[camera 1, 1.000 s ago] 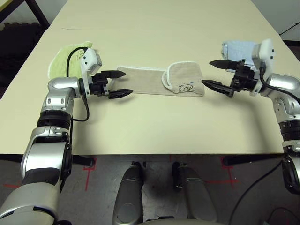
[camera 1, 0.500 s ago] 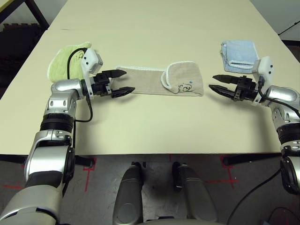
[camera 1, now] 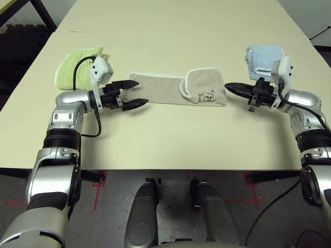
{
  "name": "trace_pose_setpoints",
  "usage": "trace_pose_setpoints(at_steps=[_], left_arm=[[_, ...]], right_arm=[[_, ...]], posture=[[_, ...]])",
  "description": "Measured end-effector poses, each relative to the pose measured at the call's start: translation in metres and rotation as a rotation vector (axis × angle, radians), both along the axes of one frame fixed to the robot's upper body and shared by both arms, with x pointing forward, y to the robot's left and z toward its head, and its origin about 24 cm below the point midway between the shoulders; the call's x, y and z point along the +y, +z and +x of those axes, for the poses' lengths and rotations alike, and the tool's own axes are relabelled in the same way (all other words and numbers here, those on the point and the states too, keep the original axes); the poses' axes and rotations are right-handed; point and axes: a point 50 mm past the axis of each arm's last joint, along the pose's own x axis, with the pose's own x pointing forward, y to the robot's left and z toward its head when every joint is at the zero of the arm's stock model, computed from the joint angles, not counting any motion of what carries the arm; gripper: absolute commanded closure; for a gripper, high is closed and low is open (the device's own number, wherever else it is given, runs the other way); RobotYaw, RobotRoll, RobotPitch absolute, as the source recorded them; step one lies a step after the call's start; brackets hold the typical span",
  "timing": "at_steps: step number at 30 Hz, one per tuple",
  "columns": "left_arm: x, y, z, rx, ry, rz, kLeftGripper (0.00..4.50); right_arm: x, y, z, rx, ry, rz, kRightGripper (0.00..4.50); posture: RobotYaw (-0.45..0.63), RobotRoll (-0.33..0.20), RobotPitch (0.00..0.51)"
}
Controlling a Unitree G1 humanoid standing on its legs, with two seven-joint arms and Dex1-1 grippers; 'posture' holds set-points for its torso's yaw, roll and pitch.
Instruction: Fold the towel and set it aside.
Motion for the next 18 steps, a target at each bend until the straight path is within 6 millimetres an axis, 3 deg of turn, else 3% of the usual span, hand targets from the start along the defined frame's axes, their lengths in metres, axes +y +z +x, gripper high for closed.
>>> trace_pose_setpoints(at_steps=[4,8,14,18], left_arm=[[0.012,0.024,-0.007,0.017,0.065,-0.014,0.00],[0.012,0.022,-0.010,0.025,0.067,-0.005,0.00],[0.007,0.023,-0.011,0.006,0.043,-0.012,0.00],[-0.002,0.025,-0.010,-0.050,-0.009,-0.020,0.00]], right_arm=[[-0.001,-0.001,-0.002,0.000,0.009,-0.009,4.47],[0.004,-0.002,-0.001,-0.003,0.017,0.003,4.47],[0.030,-0.001,0.012,-0.006,0.040,0.051,4.47],[0.062,-0.008,0.032,0.050,0.028,0.064,4.47]], posture=[[0.09,0.000,0.173],[0.09,0.000,0.175],[0.15,0.000,0.189],[0.18,0.000,0.200]])
